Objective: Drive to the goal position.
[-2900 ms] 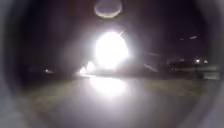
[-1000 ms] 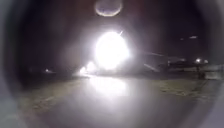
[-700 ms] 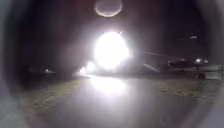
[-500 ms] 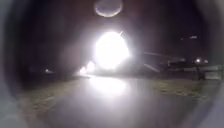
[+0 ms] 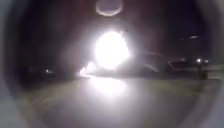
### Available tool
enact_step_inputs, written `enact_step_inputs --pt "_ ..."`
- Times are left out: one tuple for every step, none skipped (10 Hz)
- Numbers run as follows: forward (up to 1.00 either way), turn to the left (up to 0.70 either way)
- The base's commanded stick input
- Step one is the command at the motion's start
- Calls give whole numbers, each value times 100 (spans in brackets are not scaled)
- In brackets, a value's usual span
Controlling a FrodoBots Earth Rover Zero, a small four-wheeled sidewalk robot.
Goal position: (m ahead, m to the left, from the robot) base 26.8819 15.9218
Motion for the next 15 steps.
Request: enact_step_inputs --pt "100 0" --pt "100 0" --pt "100 0" --pt "100 0" --pt "100 0" --pt "100 0" --pt "100 2" --pt "100 3" --pt "100 3" --pt "100 3" --pt "100 4" --pt "100 7" --pt "100 15" --pt "100 15" --pt "100 15"
